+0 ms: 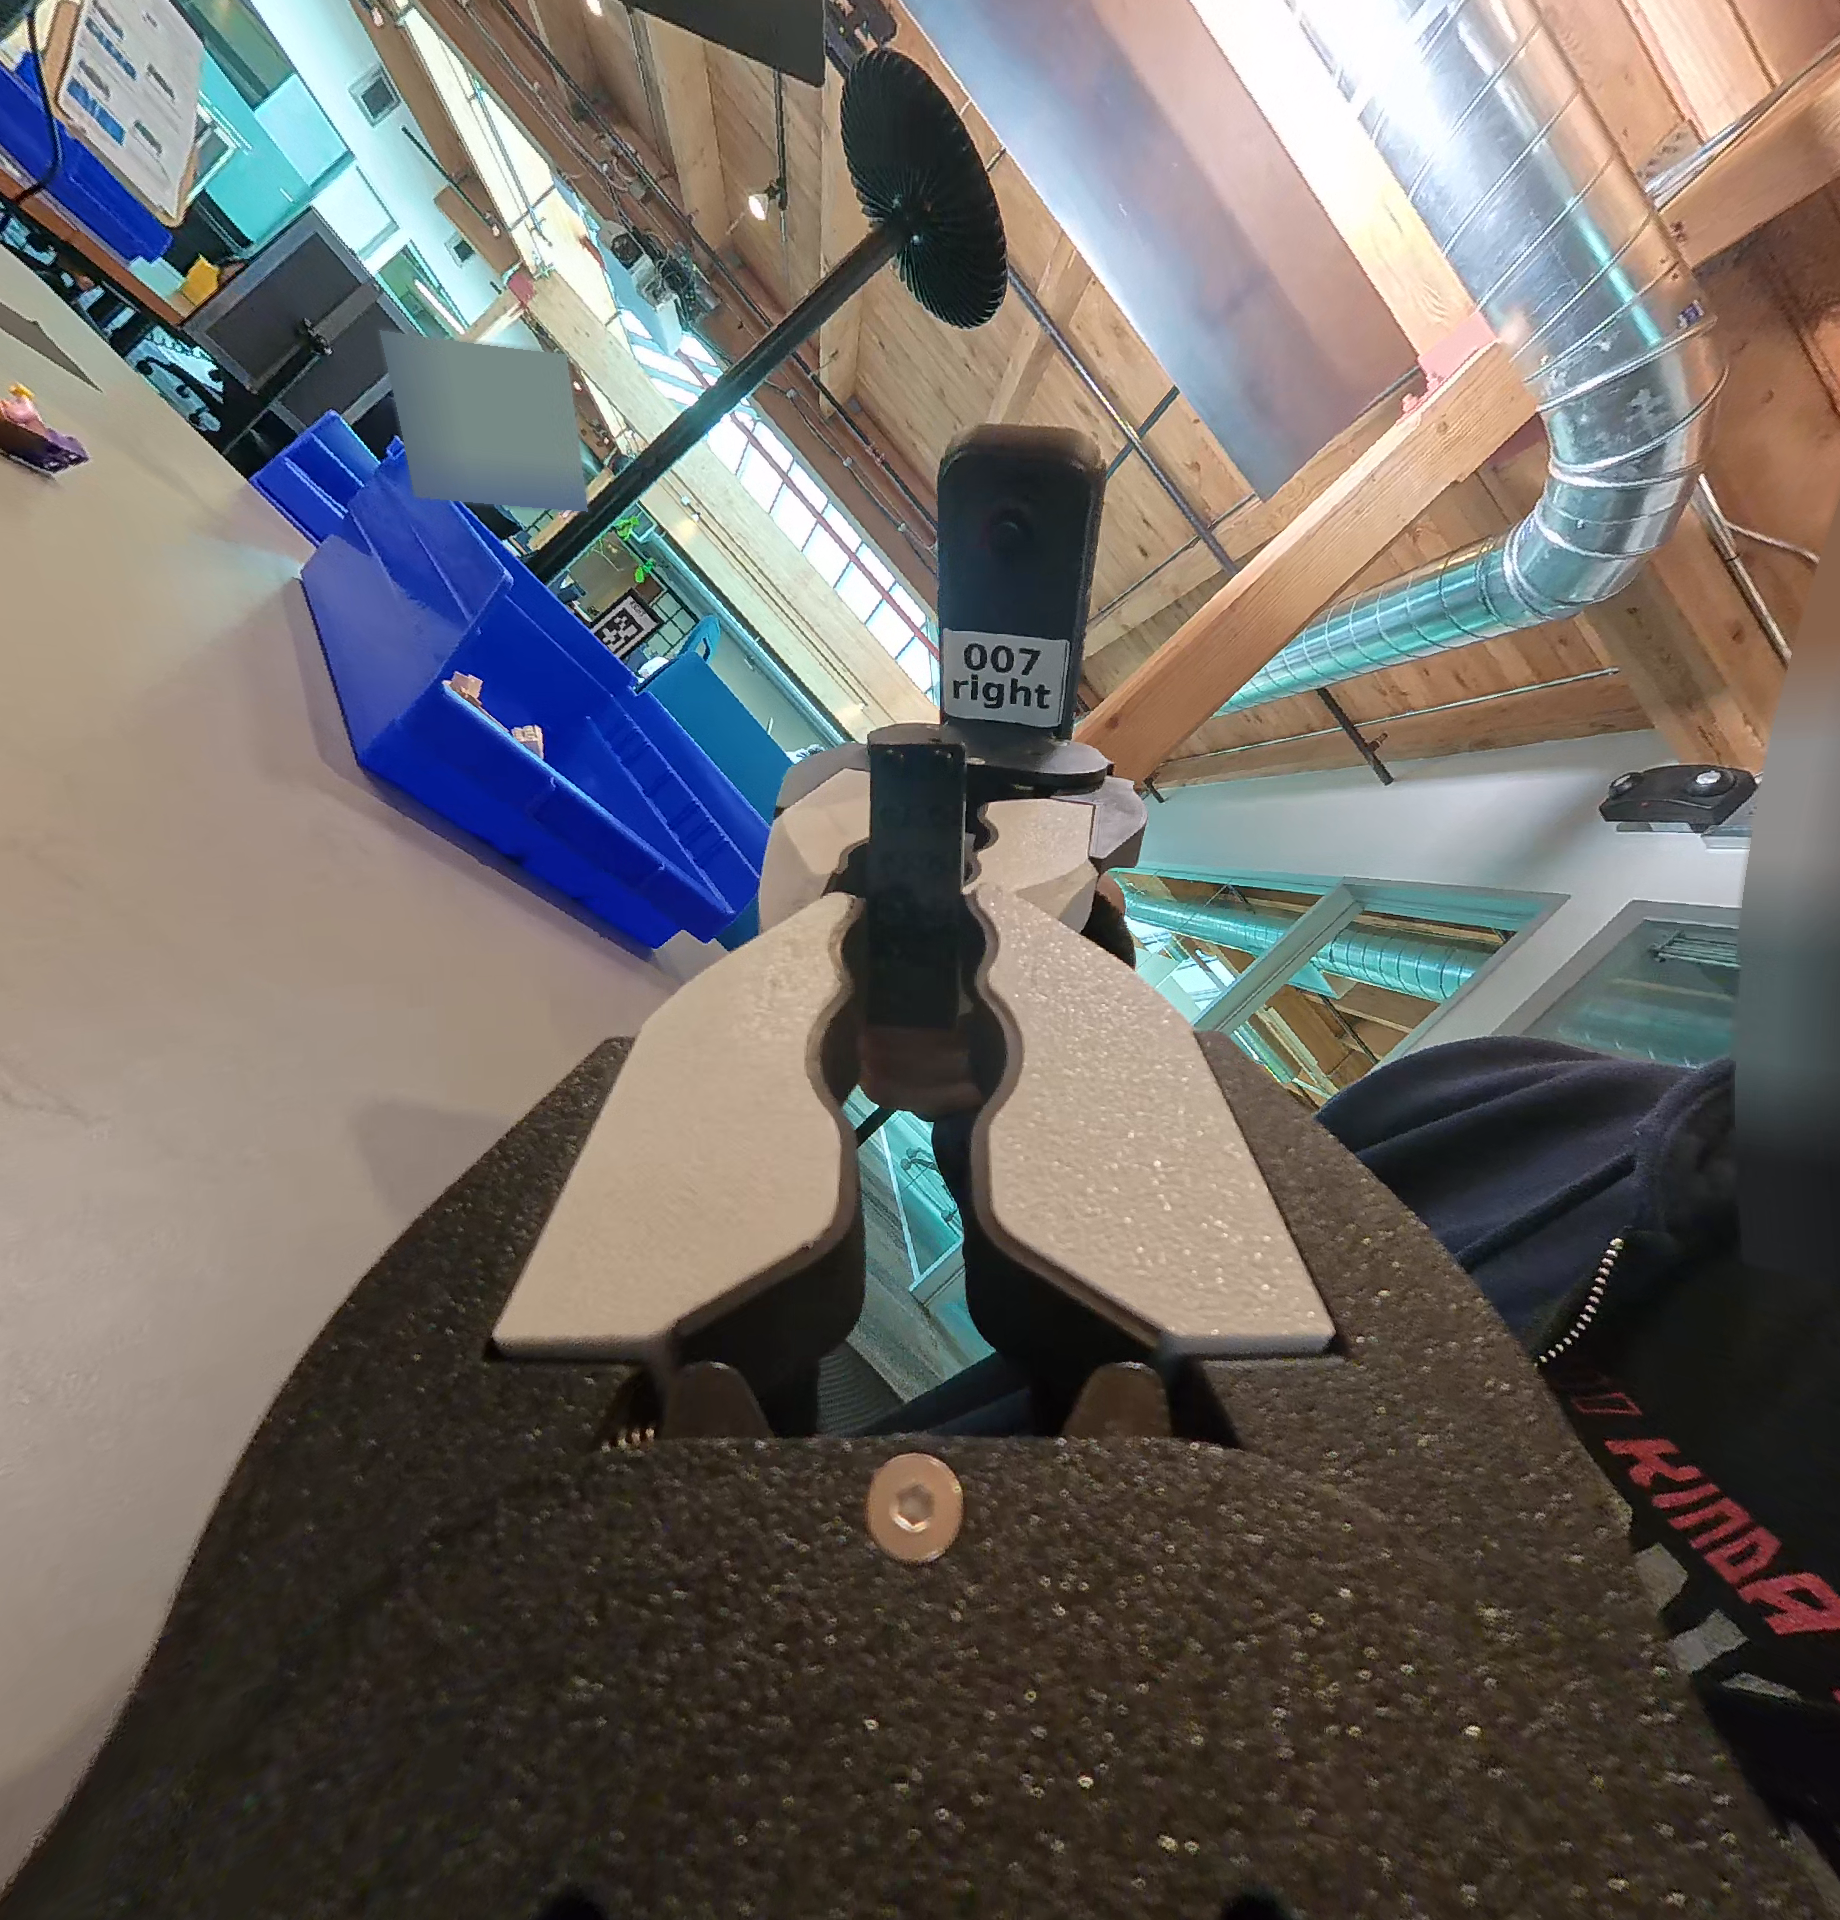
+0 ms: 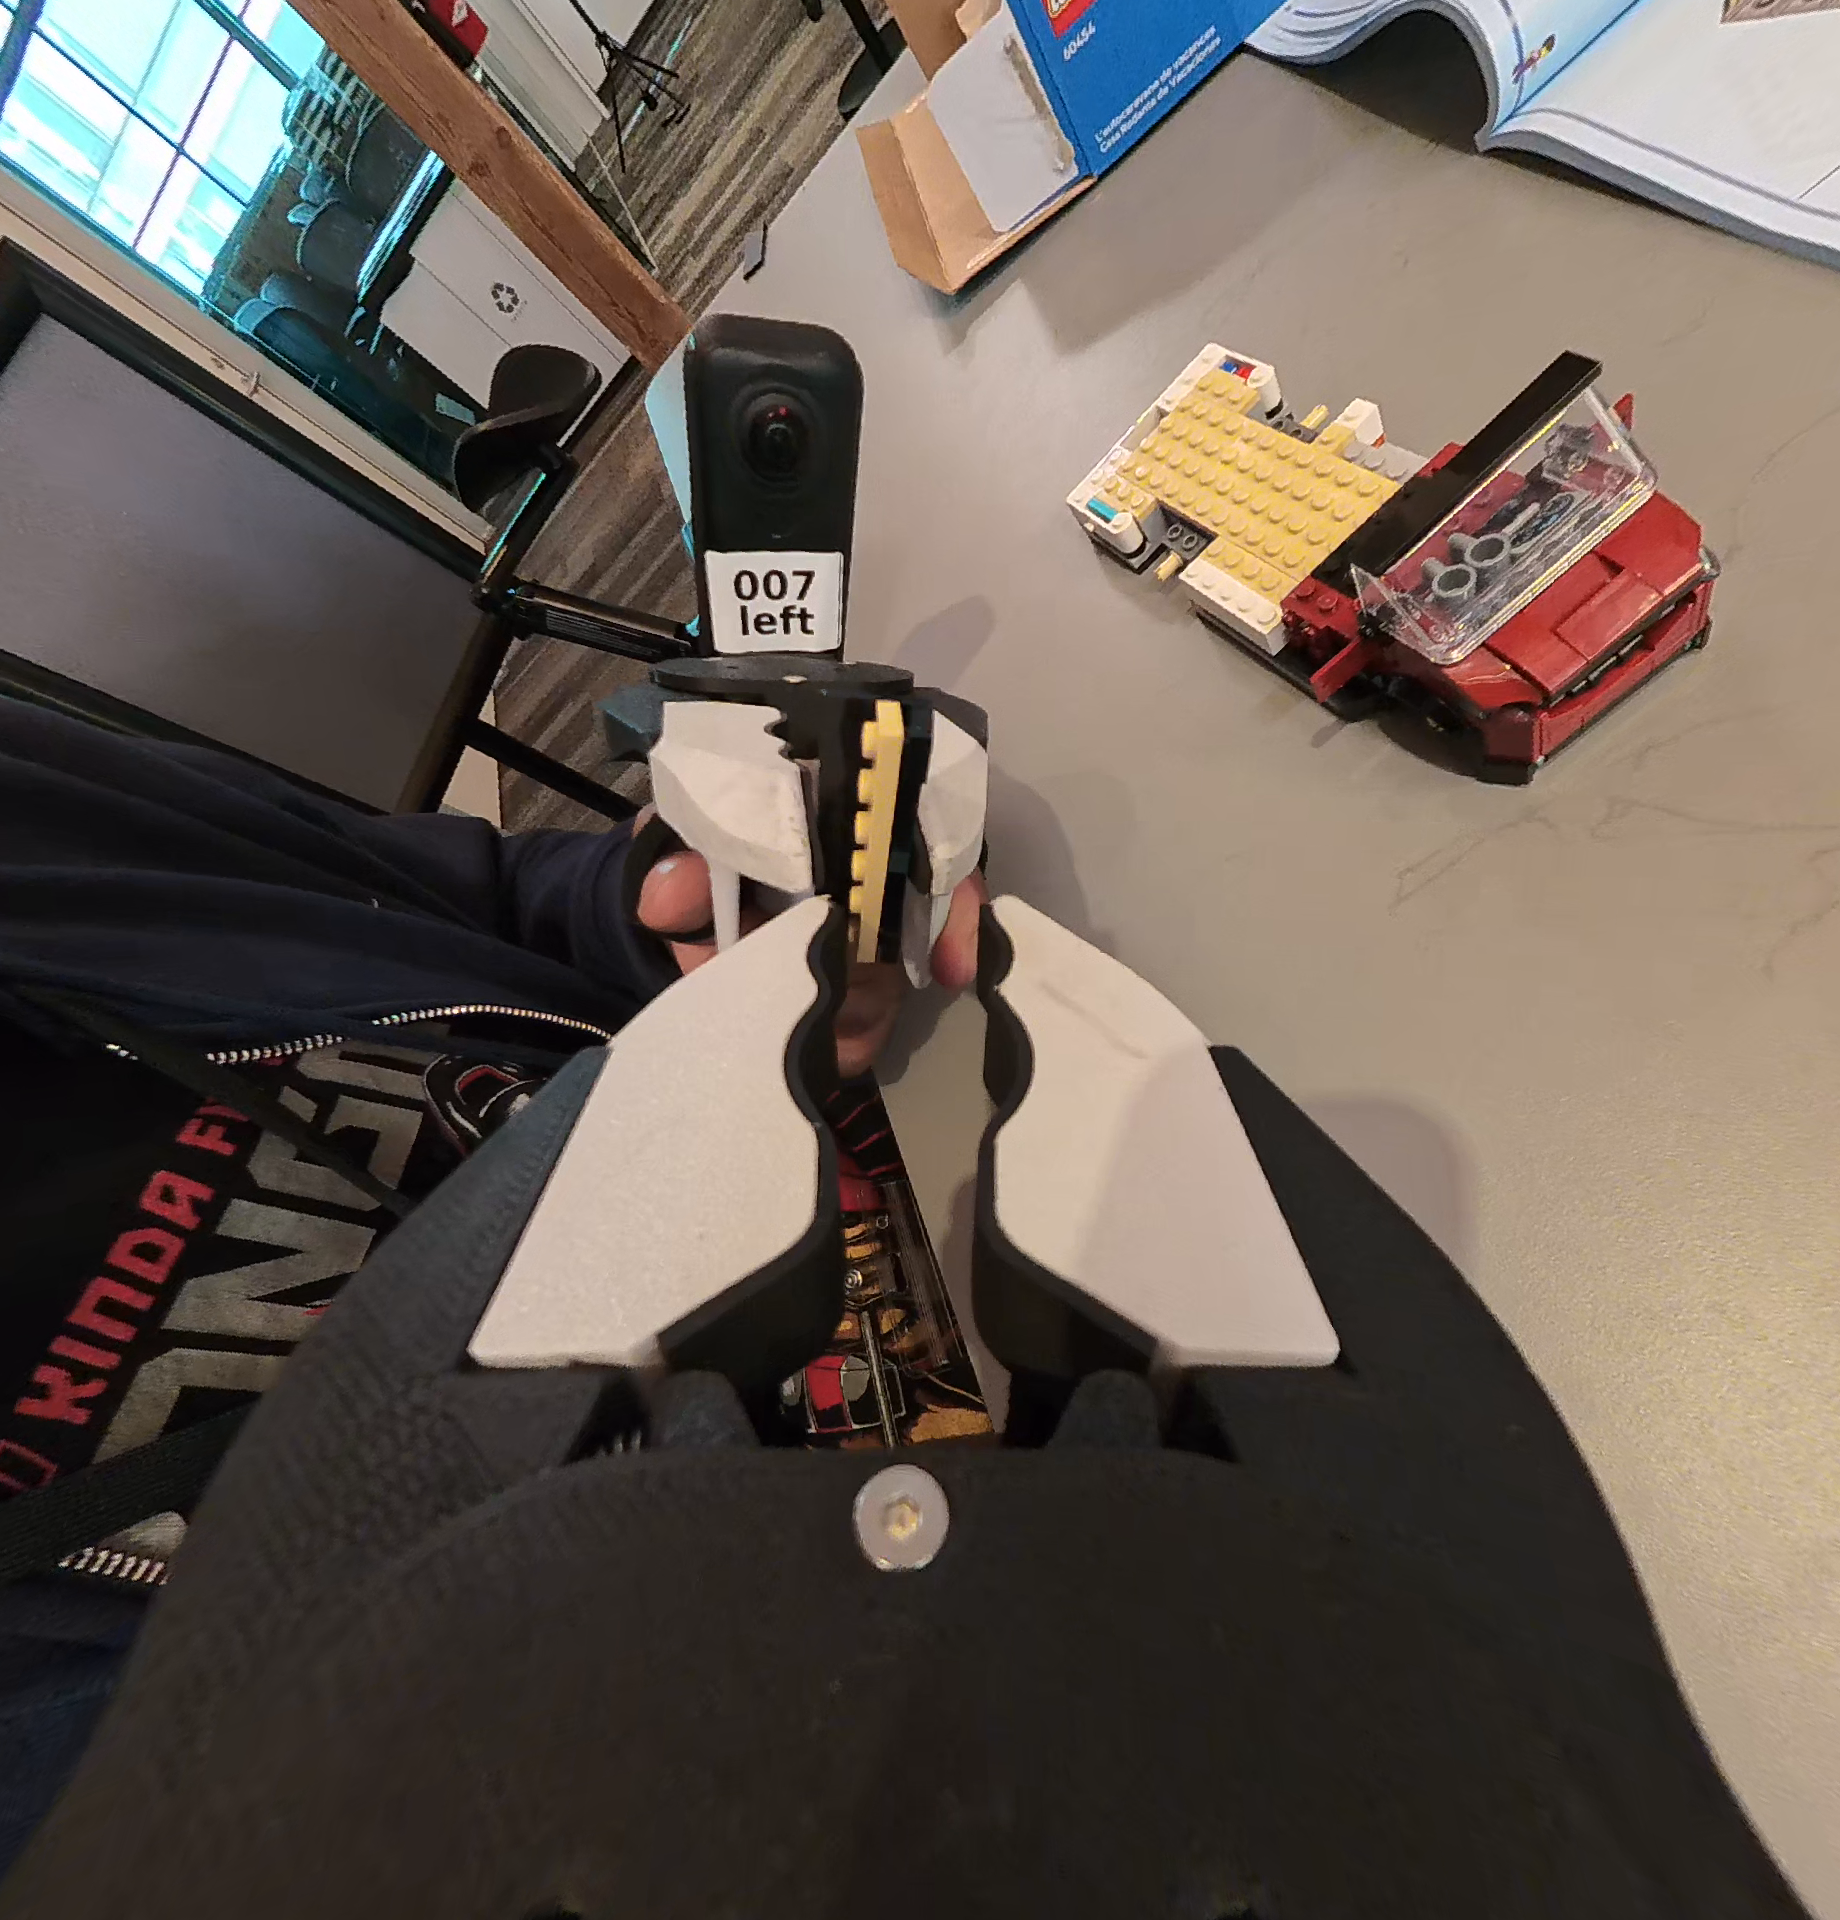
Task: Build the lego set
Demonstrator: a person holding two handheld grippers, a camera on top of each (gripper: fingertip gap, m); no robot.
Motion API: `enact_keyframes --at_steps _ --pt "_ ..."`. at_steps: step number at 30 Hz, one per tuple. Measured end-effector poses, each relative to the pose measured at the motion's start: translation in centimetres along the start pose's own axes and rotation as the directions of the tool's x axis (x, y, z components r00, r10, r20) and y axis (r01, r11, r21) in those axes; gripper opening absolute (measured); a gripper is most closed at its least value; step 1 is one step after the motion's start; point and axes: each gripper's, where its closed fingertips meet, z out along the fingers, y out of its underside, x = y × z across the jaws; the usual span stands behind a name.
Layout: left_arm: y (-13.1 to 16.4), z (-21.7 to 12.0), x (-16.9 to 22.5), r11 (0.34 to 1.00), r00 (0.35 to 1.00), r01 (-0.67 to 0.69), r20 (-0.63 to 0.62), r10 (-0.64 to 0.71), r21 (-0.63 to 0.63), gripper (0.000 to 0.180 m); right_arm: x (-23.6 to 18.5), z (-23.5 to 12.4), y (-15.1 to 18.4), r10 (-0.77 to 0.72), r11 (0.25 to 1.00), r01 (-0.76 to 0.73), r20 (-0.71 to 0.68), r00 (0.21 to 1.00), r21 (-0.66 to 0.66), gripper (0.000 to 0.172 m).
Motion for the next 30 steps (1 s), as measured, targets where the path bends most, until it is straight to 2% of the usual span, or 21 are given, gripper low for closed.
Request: enact_keyframes --at_steps 12,18,24,27,30 --pt "-0.5 -0.3 0.2 0.998 0.997 0.06 -0.043 -0.058 0.034 0.017 -0.3 -0.4 0.0 -0.001 0.999 0.001 0.006 1.0 0.042 0.03" --pt "-1.4 -0.8 0.7 0.988 0.991 0.085 -0.109 -0.071 0.132 0.016 -0.6 -0.2 -0.8 0.0 0.977 0.019 -0.091 0.996 0.213 0.03" --pt "-2.0 -1.1 1.4 0.968 0.981 0.108 -0.184 -0.066 0.227 0.016 -1.7 -0.7 -1.6 -0.033 0.921 0.113 -0.216 0.976 0.372 0.026" --pt "-2.0 -1.0 1.7 0.966 0.982 0.08 -0.184 -0.034 0.247 0.016 -1.8 -1.2 -1.8 -0.054 0.907 0.164 -0.278 0.959 0.389 0.023" --pt "-1.8 -0.8 2.0 0.966 0.981 0.057 -0.192 -0.008 0.252 0.017 -2.0 -0.9 -1.5 -0.058 0.905 0.166 -0.274 0.96 0.392 0.023"
